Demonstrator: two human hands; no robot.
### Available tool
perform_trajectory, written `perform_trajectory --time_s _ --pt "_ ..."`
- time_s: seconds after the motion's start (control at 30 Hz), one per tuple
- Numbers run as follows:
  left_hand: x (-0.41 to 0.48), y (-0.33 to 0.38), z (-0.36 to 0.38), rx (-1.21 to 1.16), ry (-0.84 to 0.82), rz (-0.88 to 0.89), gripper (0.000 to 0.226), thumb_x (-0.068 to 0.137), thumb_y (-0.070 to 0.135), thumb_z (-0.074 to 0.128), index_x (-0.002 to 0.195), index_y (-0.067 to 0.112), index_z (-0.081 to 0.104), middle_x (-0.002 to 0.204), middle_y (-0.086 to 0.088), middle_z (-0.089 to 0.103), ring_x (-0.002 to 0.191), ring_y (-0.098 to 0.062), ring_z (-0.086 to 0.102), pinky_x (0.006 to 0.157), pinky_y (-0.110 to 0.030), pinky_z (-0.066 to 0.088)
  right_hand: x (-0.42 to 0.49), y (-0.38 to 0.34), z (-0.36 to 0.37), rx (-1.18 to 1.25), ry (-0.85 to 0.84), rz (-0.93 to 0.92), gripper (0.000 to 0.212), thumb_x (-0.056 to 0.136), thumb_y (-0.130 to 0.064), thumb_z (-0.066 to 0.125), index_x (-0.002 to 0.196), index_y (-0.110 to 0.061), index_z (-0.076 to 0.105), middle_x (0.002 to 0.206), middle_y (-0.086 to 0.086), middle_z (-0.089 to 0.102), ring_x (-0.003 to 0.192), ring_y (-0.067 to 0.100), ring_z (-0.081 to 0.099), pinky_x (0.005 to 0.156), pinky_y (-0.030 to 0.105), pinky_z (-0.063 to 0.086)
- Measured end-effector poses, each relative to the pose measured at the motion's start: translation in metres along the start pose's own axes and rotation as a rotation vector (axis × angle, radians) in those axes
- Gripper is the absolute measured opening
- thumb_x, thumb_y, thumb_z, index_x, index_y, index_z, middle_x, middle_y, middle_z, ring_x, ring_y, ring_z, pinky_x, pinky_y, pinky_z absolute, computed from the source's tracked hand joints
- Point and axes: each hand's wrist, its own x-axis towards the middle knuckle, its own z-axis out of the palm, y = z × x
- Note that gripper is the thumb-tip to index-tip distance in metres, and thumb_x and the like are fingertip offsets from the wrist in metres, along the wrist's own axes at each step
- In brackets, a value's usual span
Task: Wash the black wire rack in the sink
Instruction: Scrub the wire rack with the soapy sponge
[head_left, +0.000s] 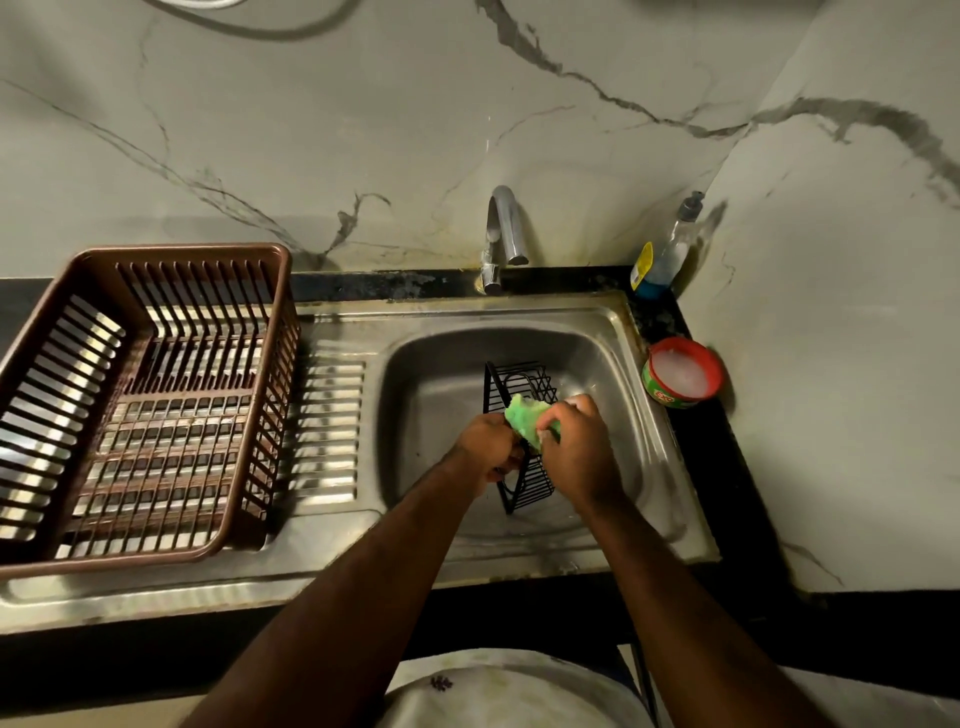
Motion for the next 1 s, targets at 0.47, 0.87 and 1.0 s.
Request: perform_trajectory --time_s 0.47,0.87,1.0 --pt "0.005 0.003 -0.005 0.036 -0.028 -0.023 0.021 0.099 0.002 0.046 0.094 0.017 0.058 0.072 -0.003 0.060 0.058 -0.014 0.054 0.061 -0.027 0.037 0.012 0.004 -0.018 -0.218 -0.255 -0.176 0.034 0.076 -0.003 0.067 0.097 -0.026 0.053 0.103 -0.004 0.061 0.082 0.022 0.062 0.062 0.041 0.055" --pt "0.010 -0.005 -0.006 -0.037 -0.040 -0.018 0.021 0.104 0.019 0.040 0.090 0.021 0.056 0.097 -0.011 0.062 0.076 -0.020 0.054 0.066 -0.032 0.039 0.023 0.025 -0.021 0.199 -0.332 -0.153 0.033 0.076 0.010 0.071 0.097 -0.016 0.072 0.099 -0.002 0.070 0.090 0.006 0.066 0.077 0.024 0.056" --pt "0.018 -0.009 0.002 0.009 0.025 -0.002 0.020 0.105 0.023 0.048 0.087 0.026 0.054 0.093 -0.007 0.071 0.068 -0.016 0.059 0.066 -0.031 0.040 0.023 0.035 -0.022 0.390 -0.309 0.001 0.031 0.078 0.005 0.077 0.097 -0.019 0.073 0.088 -0.002 0.072 0.080 0.011 0.068 0.074 0.029 0.058"
